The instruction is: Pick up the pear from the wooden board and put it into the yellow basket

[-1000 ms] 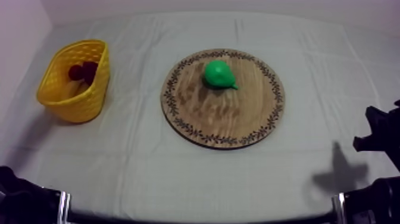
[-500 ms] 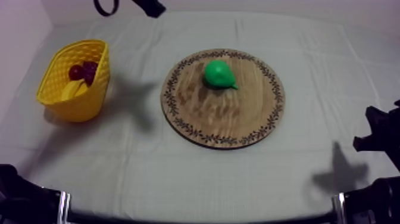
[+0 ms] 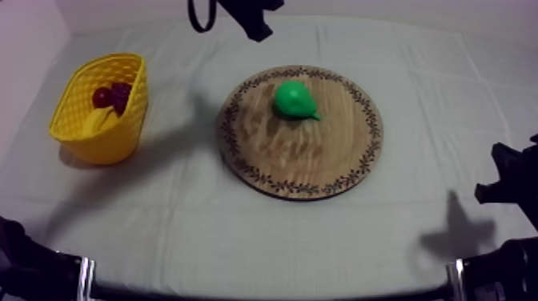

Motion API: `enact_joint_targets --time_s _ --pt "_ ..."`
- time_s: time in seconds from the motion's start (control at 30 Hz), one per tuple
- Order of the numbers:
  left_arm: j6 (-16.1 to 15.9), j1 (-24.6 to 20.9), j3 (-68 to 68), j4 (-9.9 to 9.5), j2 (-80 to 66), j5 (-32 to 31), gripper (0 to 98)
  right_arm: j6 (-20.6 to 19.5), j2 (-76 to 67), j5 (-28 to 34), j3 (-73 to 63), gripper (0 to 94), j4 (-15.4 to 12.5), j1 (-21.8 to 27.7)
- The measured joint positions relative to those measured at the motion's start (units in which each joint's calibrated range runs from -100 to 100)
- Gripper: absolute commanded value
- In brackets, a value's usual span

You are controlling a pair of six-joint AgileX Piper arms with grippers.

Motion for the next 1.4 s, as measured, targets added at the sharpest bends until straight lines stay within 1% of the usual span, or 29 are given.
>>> enact_joint_targets --time_s 0.2,0.3,0.4,0.5,0.53,0.67,0.8,0.97,1.07,1.27,1.4 --pt "-0.85 -0.69 -3.42 0.32 3.52 2.06 46.8 0.03 0.0 0.0 0.0 0.3 0.0 0.0" --pt "-0.64 -0.89 -5.75 0.24 4.85 4.68 64.1 0.03 0.0 -0.08 0.0 0.3 0.0 0.0" --pt "-0.64 -0.98 -8.16 -0.34 6.04 8.68 76.7 0.03 0.0 -0.08 0.0 0.3 0.0 0.0" --pt "-0.43 -0.98 -11.36 -1.31 7.24 14.35 85.3 0.03 0.0 -0.08 0.0 0.3 0.0 0.0" --pt "-0.4 -0.94 -12.35 -1.31 7.42 15.76 87.5 0.03 0.0 -0.08 0.0 0.3 0.0 0.0" --pt "-0.29 -0.72 -14.74 -2.98 8.28 21.42 92.4 0.03 0.0 -0.08 0.0 0.3 0.0 0.0" --pt "-0.22 -0.65 -15.39 -3.66 9.01 24.38 93.4 0.03 0.0 -0.08 0.0 0.3 0.0 0.0" --pt "-0.45 -0.57 -14.7 -4.03 9.87 24.62 92.7 0.03 0.0 -0.08 0.0 0.3 0.0 0.0" --pt "-0.8 -0.3 -13.31 -4.86 10.77 24.13 92.5 0.03 0.0 -0.08 0.0 0.3 0.0 0.0" --pt "-0.23 0.45 -9.96 -6.68 13.52 20.84 91.8 0.03 0.0 -0.08 0.0 0.3 0.0 0.0" --pt "-0.22 0.63 -9.68 -6.87 16.45 19.47 90.7 0.03 0.0 -0.1 0.0 0.3 0.0 0.0"
